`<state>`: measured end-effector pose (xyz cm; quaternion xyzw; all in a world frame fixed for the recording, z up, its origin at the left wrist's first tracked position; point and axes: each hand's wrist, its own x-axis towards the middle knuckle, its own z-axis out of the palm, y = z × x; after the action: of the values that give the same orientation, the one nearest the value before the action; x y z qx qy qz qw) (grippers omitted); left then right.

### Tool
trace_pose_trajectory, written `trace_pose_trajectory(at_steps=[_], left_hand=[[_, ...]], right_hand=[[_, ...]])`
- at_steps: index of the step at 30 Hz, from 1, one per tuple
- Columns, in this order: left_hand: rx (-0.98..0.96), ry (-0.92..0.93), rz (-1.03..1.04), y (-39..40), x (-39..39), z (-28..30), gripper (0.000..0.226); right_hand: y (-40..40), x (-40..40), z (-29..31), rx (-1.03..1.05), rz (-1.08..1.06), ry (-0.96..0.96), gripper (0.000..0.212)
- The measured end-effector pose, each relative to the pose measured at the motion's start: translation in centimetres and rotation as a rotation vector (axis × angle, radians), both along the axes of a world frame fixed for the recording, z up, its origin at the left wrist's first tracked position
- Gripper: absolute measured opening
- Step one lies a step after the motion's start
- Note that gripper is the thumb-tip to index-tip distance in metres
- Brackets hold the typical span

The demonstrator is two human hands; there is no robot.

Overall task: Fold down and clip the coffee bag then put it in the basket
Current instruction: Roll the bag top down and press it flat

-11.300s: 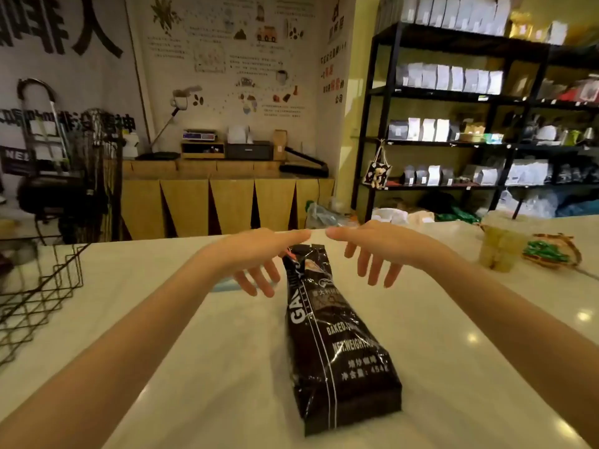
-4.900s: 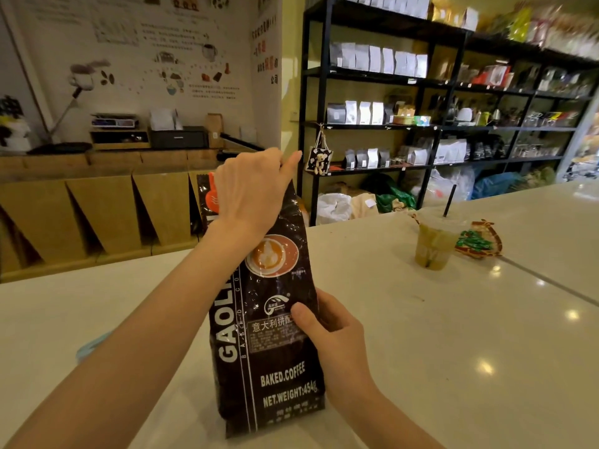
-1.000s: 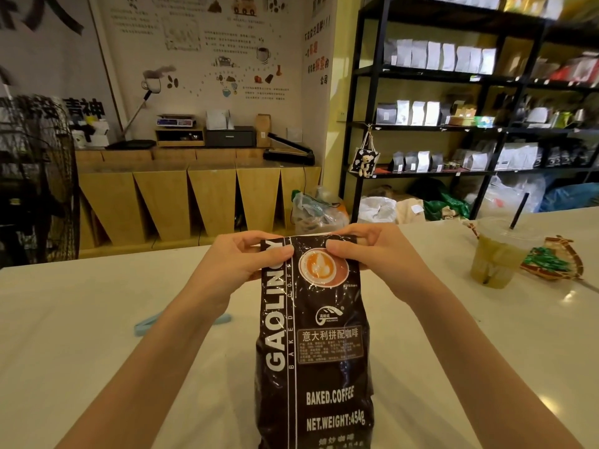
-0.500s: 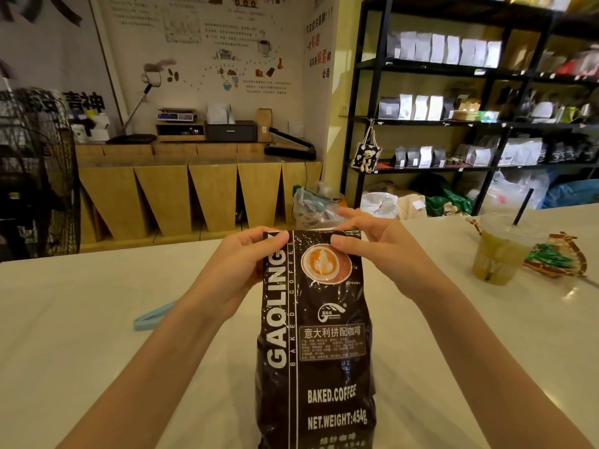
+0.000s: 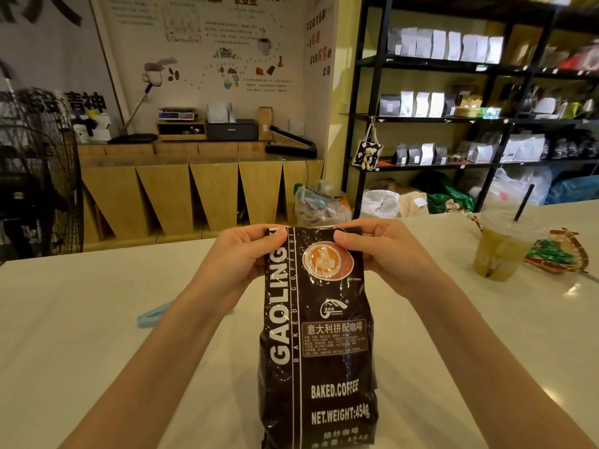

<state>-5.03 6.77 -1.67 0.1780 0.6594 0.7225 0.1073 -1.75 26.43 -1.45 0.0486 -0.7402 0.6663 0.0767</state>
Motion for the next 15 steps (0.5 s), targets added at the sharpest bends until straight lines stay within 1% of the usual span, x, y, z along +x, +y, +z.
trace_pose_trajectory(at_steps=[4,6,7,9,10,12,13,14,15], left_hand=[[-0.067,0.091,-0.012,-0.2,-0.1,0.0,0.016],[-0.167,0.136,-0.078,-1.2,-0.5,0.3,0.02],[-0.249,0.161,-0.119,-2.0,-0.7,0.5,0.025],[-0.508,0.213,-0.164,-4.1,-1.8,0.5,0.033],[-0.69,0.238,-0.16,-5.3,-2.5,0.1,0.032],[-1.113,0.27,-0.115,-7.6,-4.3,-1.2,0.023],[-1.303,0.247,-0.087,-8.7,-5.1,-2.1,0.024],[-1.442,0.195,-0.061,-9.6,-5.8,-3.1,0.026],[-1.525,0.133,-0.042,-10.4,-6.2,-4.0,0.029]], right_hand=[[-0.1,-0.4,-0.3,-0.057,0.017,-0.031,0.01],[-0.2,-0.6,-0.5,-0.077,0.028,-0.05,0.011],[-0.3,-0.7,-0.6,-0.087,0.031,-0.058,0.012],[-0.4,-0.9,-0.9,-0.103,0.032,-0.071,0.011],[-0.5,-1.0,-1.0,-0.112,0.029,-0.078,0.011],[-0.6,-1.1,-1.2,-0.129,0.022,-0.093,0.012],[-0.6,-1.1,-1.2,-0.133,0.02,-0.098,0.013],[-0.7,-1.2,-1.3,-0.136,0.021,-0.1,0.014],[-0.7,-1.1,-1.3,-0.138,0.023,-0.101,0.015]])
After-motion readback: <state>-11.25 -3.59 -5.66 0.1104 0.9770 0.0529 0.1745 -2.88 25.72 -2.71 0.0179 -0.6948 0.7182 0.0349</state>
